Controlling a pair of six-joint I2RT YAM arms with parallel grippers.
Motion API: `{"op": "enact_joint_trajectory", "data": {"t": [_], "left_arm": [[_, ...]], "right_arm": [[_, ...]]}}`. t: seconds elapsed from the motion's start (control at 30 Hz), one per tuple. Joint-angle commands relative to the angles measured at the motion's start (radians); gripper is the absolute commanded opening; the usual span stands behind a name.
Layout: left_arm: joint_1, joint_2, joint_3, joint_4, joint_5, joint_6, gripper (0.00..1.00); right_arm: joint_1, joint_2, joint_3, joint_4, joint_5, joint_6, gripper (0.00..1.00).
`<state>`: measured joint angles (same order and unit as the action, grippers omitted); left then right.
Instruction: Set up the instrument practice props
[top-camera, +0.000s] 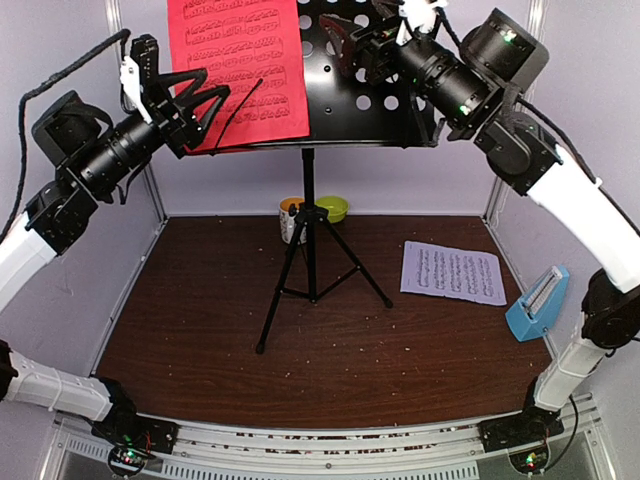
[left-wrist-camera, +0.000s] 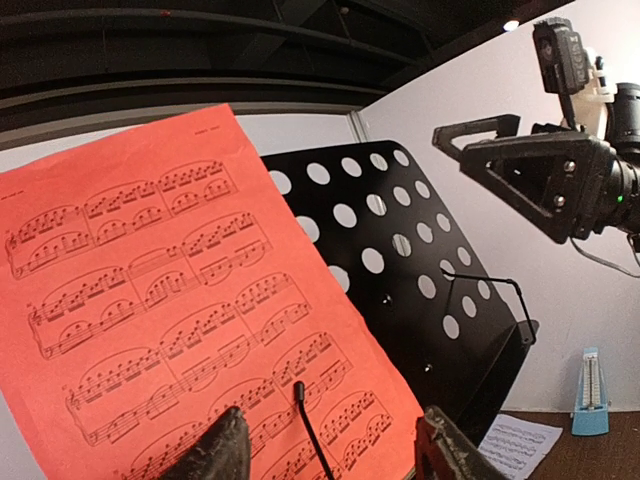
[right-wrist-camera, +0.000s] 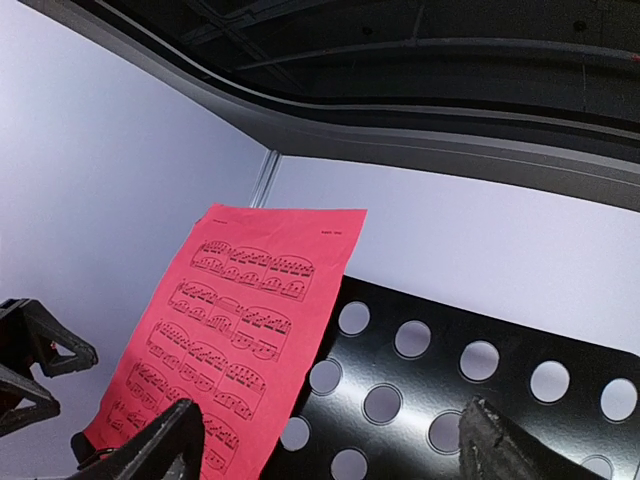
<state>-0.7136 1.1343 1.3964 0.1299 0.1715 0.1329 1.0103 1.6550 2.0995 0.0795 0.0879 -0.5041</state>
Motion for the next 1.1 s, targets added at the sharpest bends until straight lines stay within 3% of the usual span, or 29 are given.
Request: {"op": "enact_joint_trajectory", "data": {"t": [0.0,0.2,0.37,0.67,0.83,0.97,1.07], "left_arm": [[-0.003,-0.050,0.031,-0.172,-0.059,-0.057,0.61],[-0.011,-0.125,-0.057,-0.268,-0.056,-0.073,0.67],[-0.028,-0.223,-0.245,-0.205,-0.072,-0.050,0.67],[-0.099,-0.257,-0.414,-0.158,-0.094,0.000,0.66],[-0.136,-0.236,-0.442,-0.140,-0.127,0.002,0.66],[-0.159,-0.213,-0.444,-0.126,-0.141,-0.008,0.66],[-0.169,-0.199,-0.448,-0.114,-0.122,-0.031,0.66]], "right_arm": [[0.011,-0.108,-0.079,-0.068,0.011,0.121,0.92],[0.024,-0.318,-0.346,-0.125,0.045,0.274,0.96],[0.044,-0.493,-0.617,-0.164,0.109,0.384,0.95],[0.061,-0.737,-1.057,-0.231,0.327,0.612,0.91],[0.016,-0.704,-1.166,-0.298,0.447,0.749,0.93],[-0.174,-0.608,-1.182,-0.332,0.246,0.890,0.91],[-0.287,-0.520,-1.185,-0.316,0.161,0.905,0.90]]}}
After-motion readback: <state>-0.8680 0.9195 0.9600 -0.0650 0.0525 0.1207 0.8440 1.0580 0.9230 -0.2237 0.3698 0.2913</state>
